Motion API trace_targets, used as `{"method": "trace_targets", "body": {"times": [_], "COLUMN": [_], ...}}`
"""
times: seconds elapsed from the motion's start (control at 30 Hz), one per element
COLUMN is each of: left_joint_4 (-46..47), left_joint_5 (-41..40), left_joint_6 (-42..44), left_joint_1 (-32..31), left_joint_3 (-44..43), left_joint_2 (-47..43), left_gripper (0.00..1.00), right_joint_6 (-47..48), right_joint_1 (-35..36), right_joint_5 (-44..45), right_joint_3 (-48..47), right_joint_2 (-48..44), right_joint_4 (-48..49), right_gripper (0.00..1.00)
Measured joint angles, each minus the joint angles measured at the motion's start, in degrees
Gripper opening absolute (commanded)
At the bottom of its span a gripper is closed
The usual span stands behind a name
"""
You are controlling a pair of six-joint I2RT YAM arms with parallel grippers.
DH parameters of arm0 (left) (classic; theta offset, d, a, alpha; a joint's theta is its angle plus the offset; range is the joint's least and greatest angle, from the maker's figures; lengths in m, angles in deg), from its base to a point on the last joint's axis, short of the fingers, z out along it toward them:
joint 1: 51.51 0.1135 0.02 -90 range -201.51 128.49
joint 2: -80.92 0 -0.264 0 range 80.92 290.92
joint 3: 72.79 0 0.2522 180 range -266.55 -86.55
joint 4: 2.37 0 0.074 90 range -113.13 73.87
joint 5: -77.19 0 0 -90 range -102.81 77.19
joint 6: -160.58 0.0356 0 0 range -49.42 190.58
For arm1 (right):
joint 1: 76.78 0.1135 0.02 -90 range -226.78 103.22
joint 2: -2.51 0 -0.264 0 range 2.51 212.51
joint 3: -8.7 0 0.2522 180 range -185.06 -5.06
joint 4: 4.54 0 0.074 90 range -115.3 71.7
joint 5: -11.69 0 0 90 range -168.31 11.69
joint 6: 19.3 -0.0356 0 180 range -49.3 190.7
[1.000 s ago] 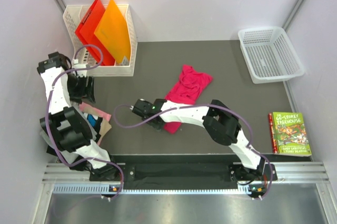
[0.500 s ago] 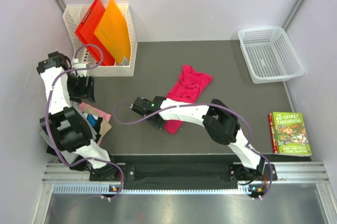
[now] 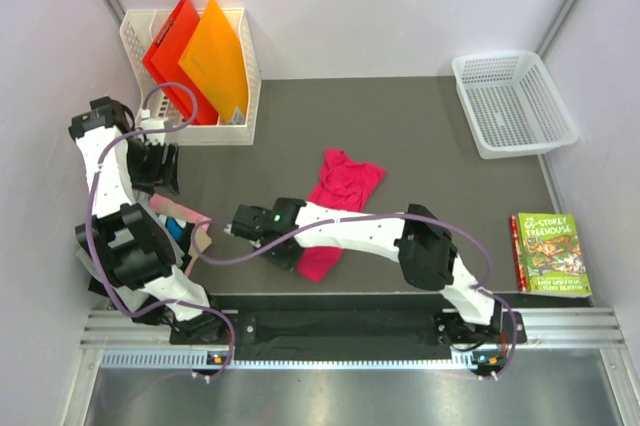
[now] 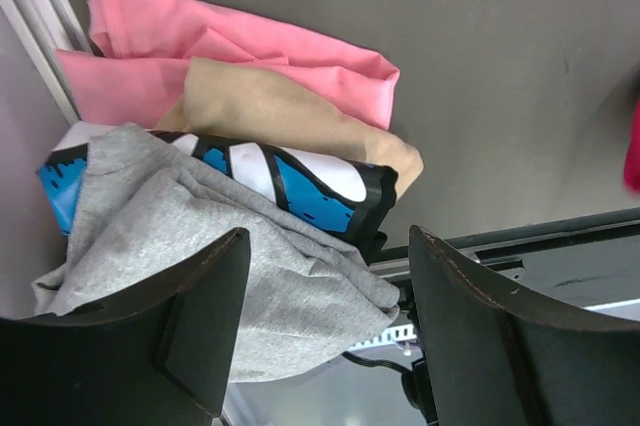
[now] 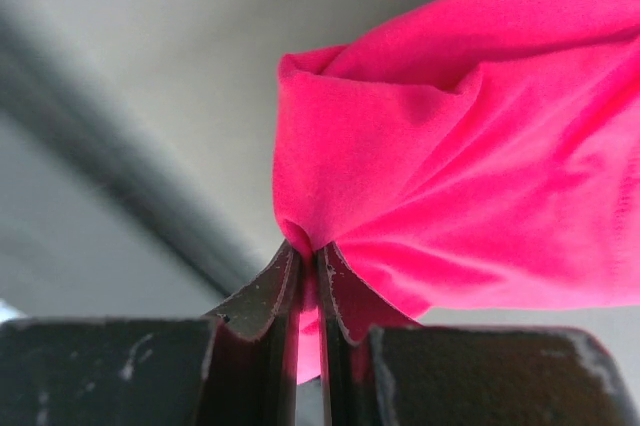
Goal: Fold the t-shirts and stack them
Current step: Grab one side of the 2/3 rectangular tshirt with right arm, then fold the long partially folded tshirt into a neat square
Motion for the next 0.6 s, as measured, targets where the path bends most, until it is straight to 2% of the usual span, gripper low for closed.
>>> {"method": "trace_targets", "body": {"times": [0.17,0.3,0.47,0.6], "left_joint_4": [0.0,0.0,-0.1,-0.2], "left_joint_5": [0.3,0.4,1.0,1.5], "left_joint_6": [0.6,1.0,1.2,1.2], "left_joint_1": [0.0,0.0,0.0,0.0], "left_joint_3": [-2.4,-4.0,-5.0,-7.1], "left_joint_2": [0.0,0.0,0.2,1.5], "left_gripper": [0.7,0.7,0.7,0.69], "right_joint_6": [-1.2,-3.0,-4.4,-4.5], "right_joint_1": [4.4,4.8,4.0,1.3], "right_joint_5": [-4.4,-7.9,-9.5,-10.1], "right_joint_3": [-7.7,-12.9,-12.7,-8.7], "right_joint_2": [-0.2,-1.9,-6.7,-11.0], "right_joint_4": [-3.8,-5.1,-5.4,-5.0], "right_gripper": [0.0,0.0,0.0,0.0]}}
